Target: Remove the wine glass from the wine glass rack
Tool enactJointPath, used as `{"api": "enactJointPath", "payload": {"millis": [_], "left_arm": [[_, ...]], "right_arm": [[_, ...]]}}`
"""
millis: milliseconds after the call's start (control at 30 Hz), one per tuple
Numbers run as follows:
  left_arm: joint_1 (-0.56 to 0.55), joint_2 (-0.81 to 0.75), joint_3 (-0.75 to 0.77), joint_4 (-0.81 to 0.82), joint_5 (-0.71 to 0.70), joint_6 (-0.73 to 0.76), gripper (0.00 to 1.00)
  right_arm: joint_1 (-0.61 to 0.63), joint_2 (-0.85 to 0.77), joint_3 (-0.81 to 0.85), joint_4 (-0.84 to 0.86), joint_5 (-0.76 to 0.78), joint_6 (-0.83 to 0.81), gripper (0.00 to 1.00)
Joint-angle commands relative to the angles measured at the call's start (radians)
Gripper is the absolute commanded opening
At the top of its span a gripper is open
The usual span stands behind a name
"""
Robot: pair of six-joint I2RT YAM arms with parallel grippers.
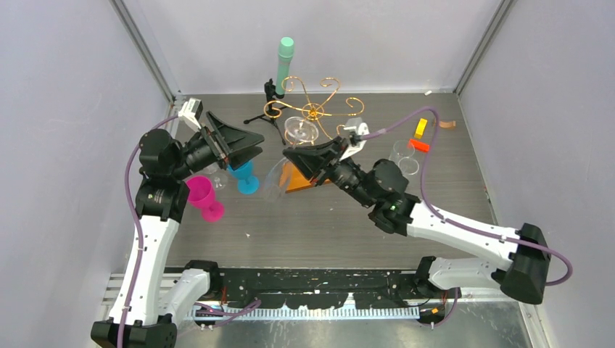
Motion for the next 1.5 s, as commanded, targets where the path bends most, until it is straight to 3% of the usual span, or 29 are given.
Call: {"api": "enactJointPath", "payload": {"millis": [0,167,433,633,867,1200,1467], "left_arm": [[-0.002,-0.005,0.006,-0.019,-0.001,0.101,0.82],[-0.003,-0.008,-0.013,-0.002,0.004,0.08,0.86],[-0.028,-0.025,-0.074,0.271,0.086,-0.156,0.84],[-0.038,-0.034,-0.069,0.377,0.083,-0.258,0.72],[-0.054,-0.024,-0.08,0.485,0.065,-0.367,0.65],[-0.067,0.018,-0.179,0.796,-0.039,-0.648,0.45],[-0.075,0.038,-0.16,0.831,-0.038,-0.674,0.34]], "right_arm": [[-0.001,-0.117,-0.019,0.135,0.154,0.014,0.0],[0.0,-0.175,-0.037,0.19,0.26,0.062,0.0],[0.0,-0.142,-0.064,0.381,0.484,0.189,0.0],[0.0,-0.1,-0.049,0.423,0.564,0.249,0.0],[-0.001,-0.06,-0.041,0.434,0.56,0.32,0.0],[0.0,0.009,-0.049,0.5,0.548,0.371,0.0],[0.0,0.032,-0.045,0.504,0.533,0.387,0.0]]}}
